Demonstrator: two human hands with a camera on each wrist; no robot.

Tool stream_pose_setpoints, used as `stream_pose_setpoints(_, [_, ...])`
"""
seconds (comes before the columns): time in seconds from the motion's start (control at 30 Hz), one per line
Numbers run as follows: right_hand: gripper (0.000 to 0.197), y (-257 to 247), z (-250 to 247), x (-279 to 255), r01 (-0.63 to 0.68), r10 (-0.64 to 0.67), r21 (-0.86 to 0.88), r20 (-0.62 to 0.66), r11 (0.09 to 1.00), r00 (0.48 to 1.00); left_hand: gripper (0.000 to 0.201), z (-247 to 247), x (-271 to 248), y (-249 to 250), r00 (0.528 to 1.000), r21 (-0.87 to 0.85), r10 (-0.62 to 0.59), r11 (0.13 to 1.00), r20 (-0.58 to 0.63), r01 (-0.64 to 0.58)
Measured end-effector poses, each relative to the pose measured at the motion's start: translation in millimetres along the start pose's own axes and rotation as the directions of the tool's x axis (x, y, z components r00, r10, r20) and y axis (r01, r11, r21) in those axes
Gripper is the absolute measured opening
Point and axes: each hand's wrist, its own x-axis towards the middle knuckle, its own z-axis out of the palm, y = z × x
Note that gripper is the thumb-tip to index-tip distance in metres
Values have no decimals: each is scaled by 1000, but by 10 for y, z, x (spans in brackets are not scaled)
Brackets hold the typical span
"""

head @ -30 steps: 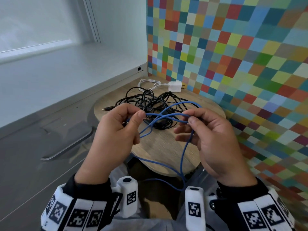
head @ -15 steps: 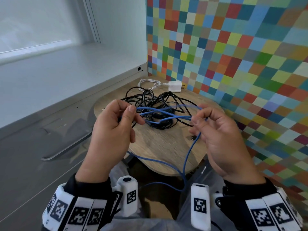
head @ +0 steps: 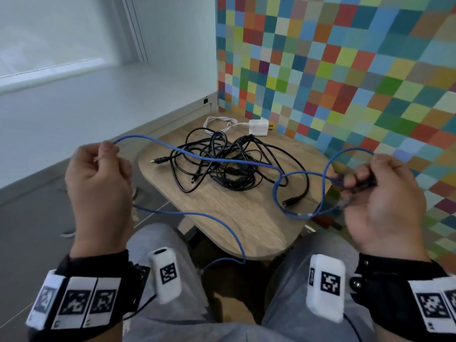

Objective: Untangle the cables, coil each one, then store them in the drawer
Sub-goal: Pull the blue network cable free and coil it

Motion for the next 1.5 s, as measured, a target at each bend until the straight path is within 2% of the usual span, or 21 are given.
stream_pose_setpoints(0.1, [22,20,-42,23,37,-36,-22,21,999,999,18,-1,19,-19,1000,-24,-25,999,-1,25])
stream_pose_setpoints(0.27, [30,81,-26,-11,93,-71,-161,142,983,987,18,55,-31,-7,1000,-25,-24,999,11,24])
stream_pose_setpoints(0.4, [37,74,-18,-33,61,-31,-162,179,985,983,15,23,2,-45,1000,20,11,1000,13,-11])
stream_pose_setpoints(0.57, [44,92,96,-135,28,5,-129,253,991,967,15,84,-62,-75,980,175,94,977,173,-125])
stream_pose_setpoints(0.7, [48,115,234,-277,36,5,-123,320,992,948,18,189,-207,-22,947,304,56,940,315,-157])
stream_pose_setpoints(0.77, [50,111,283,-339,45,-3,-109,354,993,935,16,226,-289,53,926,269,70,946,372,-179])
stream_pose_setpoints(0.83, [51,107,317,-393,50,-4,-107,392,993,920,12,264,-381,153,883,205,88,958,461,-203])
stream_pose_setpoints(0.97, [50,107,372,-466,45,5,-108,420,993,907,5,336,-559,264,720,231,69,922,691,-310])
stream_pose_setpoints(1.0, [48,107,380,-476,50,-2,-104,421,993,907,3,348,-582,263,689,259,29,915,724,-310])
stream_pose_setpoints(1.07, [46,96,378,-481,65,-24,-85,420,994,907,21,349,-596,217,640,361,-86,879,763,-312])
stream_pose_setpoints(1.17, [47,60,349,-465,67,-41,-45,429,997,902,35,348,-602,145,565,521,-264,774,782,-360])
stream_pose_setpoints(1.27, [46,20,327,-447,35,-38,13,425,999,905,33,360,-594,69,560,587,-333,722,759,-367])
stream_pose_setpoints(1.37, [46,-4,320,-443,7,-29,53,427,999,904,39,389,-618,12,552,626,-380,687,742,-369])
stream_pose_setpoints(1.43, [46,-15,318,-440,-6,-25,70,436,998,900,35,427,-657,-31,551,615,-371,701,747,-361])
stream_pose_setpoints(1.5, [46,-22,305,-426,-2,-31,74,437,997,899,22,463,-672,-46,587,584,-334,753,737,-304])
